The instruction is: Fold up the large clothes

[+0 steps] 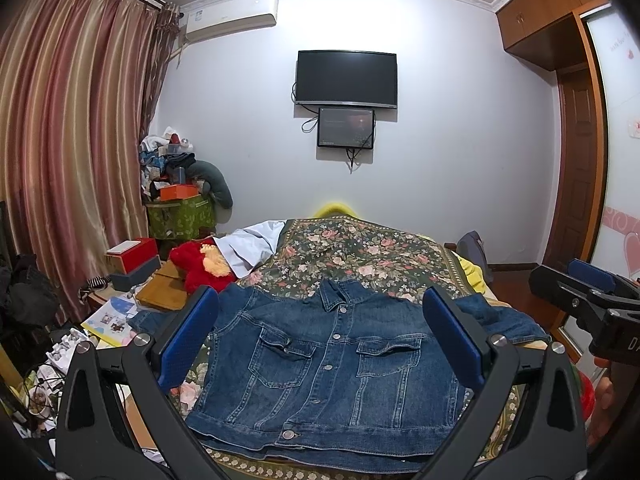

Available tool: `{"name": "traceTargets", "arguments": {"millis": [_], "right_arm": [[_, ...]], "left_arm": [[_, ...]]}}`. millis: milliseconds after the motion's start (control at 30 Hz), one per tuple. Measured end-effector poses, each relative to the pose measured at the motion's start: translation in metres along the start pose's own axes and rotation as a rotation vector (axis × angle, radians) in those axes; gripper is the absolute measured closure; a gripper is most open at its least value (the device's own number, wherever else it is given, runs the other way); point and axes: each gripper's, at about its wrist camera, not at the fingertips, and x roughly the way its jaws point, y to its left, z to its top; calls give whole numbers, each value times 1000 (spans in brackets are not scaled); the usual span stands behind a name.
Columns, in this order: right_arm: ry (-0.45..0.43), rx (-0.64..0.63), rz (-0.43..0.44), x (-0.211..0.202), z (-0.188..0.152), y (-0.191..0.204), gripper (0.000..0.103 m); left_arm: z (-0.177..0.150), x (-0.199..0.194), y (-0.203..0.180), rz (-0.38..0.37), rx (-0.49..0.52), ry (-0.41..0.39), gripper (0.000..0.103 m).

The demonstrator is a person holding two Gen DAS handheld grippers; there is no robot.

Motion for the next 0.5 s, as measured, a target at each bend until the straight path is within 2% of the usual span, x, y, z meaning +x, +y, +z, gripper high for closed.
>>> {"name": "traceTargets", "arguments": {"millis": [500], "right_arm": [[14, 14, 3, 9, -4, -8, 0]], "left_arm": [[0, 5, 4, 10, 0, 8, 0]]}}
